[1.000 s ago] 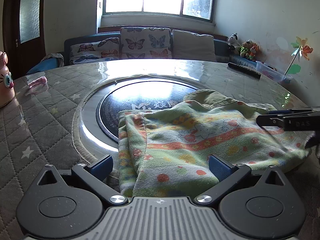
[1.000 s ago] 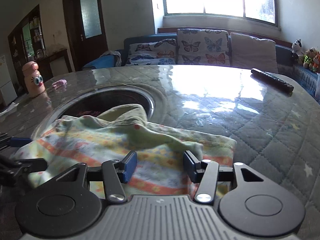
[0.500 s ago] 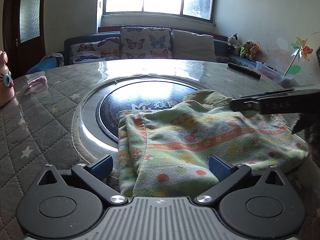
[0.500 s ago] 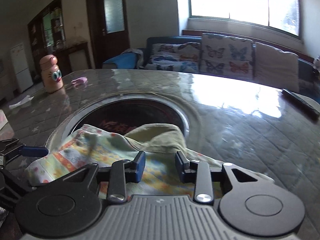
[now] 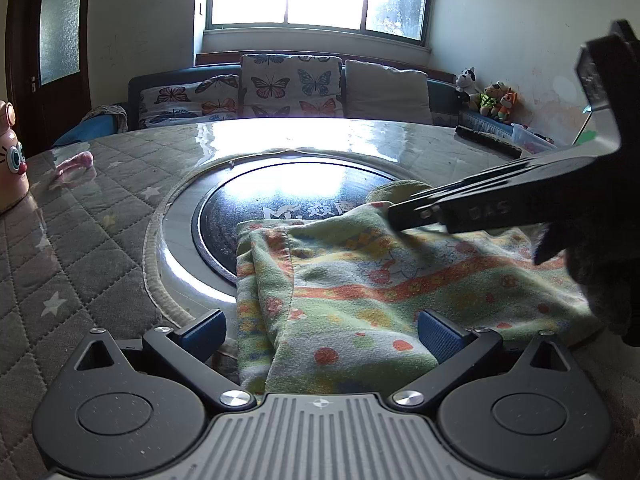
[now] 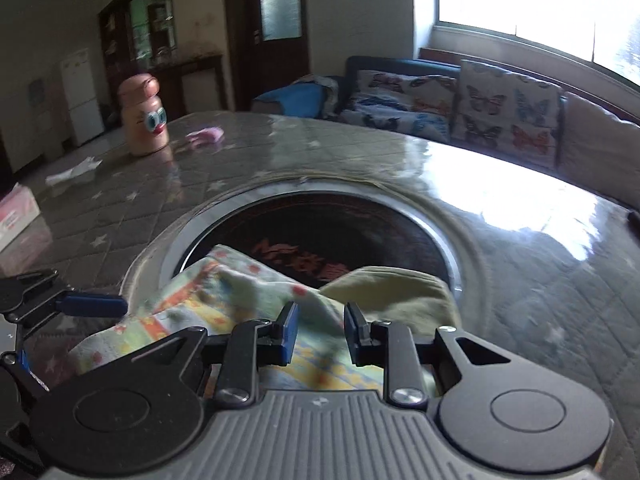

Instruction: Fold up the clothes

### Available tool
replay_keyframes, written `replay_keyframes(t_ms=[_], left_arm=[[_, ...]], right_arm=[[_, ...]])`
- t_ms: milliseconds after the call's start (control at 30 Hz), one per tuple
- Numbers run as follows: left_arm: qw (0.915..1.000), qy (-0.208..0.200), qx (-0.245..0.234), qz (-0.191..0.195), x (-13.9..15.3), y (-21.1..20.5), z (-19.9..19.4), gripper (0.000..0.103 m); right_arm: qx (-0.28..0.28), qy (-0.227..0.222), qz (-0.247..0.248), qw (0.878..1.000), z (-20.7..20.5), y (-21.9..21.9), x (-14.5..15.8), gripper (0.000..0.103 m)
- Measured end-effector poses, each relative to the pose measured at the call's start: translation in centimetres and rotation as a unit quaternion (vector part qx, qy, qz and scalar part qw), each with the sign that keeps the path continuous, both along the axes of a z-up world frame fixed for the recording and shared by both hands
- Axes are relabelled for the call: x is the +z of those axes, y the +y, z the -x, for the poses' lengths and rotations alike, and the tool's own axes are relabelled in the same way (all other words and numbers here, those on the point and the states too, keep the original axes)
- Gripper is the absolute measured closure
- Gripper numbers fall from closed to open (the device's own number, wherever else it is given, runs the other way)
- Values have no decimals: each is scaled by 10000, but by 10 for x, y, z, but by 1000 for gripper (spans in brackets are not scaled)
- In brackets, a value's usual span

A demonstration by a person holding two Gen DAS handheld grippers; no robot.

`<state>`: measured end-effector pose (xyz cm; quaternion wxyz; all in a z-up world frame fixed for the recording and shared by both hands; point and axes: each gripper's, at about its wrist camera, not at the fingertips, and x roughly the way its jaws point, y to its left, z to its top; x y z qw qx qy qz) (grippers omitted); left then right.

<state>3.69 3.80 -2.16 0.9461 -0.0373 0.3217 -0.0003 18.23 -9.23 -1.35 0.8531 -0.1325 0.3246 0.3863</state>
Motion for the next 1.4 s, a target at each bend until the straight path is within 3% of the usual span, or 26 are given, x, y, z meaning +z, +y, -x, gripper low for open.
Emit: replay_keyframes(t_ms=[300, 467, 600, 667, 1000, 1233, 1400], left_arm=[[10000, -10, -2, 52, 1, 2, 0, 0], [9999, -86, 107, 98, 5, 8, 3, 0], [9992, -230, 326, -82, 13, 14, 10, 0], [9985, -187, 475, -181, 13, 20, 10, 0], [9964, 97, 711, -453, 3, 26, 15, 0], [9965, 100, 745, -361, 2, 30, 17, 0], [9967, 117, 745, -308, 3, 32, 17, 0]], right_arm=[[-46, -77, 92, 9999, -8, 17, 0, 78], [-7, -308, -44, 9995, 21, -8, 19, 77], [39, -443, -88, 9990, 43, -24, 27, 74], [53, -563, -74, 9984, 59, -33, 29, 69], [419, -769, 404, 9953, 107, -34, 0, 68], [128, -748, -7, 9971, 85, -37, 20, 68], [-99, -258, 46, 9996, 58, -33, -2, 69]])
